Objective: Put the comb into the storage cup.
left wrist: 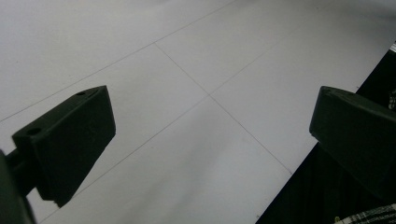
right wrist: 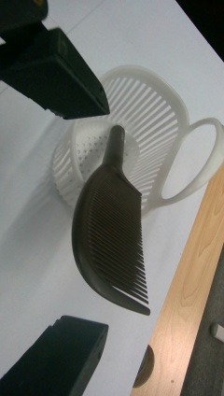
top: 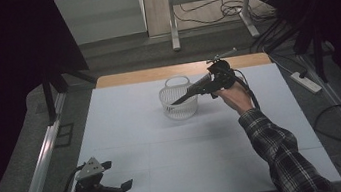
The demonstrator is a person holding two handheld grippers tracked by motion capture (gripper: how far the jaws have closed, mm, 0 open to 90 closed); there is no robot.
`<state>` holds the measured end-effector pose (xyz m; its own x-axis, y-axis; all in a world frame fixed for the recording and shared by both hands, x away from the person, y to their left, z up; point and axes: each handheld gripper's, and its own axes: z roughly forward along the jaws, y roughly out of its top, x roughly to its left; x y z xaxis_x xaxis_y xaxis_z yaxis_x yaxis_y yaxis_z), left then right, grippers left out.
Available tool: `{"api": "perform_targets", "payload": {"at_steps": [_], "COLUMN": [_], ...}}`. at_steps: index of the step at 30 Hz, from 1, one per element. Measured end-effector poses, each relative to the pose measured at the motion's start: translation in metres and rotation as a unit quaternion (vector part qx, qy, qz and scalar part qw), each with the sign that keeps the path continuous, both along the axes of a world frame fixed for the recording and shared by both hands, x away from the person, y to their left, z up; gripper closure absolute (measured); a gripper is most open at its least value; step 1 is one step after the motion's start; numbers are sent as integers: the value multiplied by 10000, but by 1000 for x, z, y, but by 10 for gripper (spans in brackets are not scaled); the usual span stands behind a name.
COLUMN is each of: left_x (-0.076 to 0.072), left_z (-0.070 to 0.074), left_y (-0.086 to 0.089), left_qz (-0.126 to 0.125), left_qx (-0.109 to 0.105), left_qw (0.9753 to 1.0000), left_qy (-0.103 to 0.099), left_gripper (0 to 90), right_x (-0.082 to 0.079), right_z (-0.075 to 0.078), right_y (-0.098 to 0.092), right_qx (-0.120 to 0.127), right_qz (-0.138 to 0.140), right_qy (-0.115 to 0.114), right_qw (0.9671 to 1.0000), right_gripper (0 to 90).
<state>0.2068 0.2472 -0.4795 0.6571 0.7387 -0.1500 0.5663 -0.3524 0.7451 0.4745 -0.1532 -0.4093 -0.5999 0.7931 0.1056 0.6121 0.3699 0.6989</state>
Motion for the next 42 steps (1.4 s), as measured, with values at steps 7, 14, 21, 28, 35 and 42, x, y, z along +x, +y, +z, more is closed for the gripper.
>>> {"api": "perform_targets", "payload": {"at_steps": [7,14,21,28,35,42], "left_x": [0,0,0,-1,0,0], "left_z": [0,0,1,1,1,1], "left_y": [2,2,4,4,4,4], "left_qz": [23,53,85,83,85,80], "left_qx": [-71,-105,-140,-111,-112,-116], "left_qw": [10000,9999,9999,9999,9999,9999], "left_qy": [14,-16,-23,-33,-26,-24], "left_gripper": [0,0,0,0,0,0], "right_x": [-8,-17,-27,-37,-46,-56], "right_z": [2,1,2,2,1,-5], "right_y": [-1,-4,-9,-13,-18,-22], "right_qx": [-20,-43,75,141,263,246], "right_qz": [128,247,327,382,483,534], "right_qy": [-106,-132,-211,-268,-323,-339], "right_qw": [9999,9996,9992,9988,9980,9977], "right_gripper": [0,0,0,0,0,0]}}
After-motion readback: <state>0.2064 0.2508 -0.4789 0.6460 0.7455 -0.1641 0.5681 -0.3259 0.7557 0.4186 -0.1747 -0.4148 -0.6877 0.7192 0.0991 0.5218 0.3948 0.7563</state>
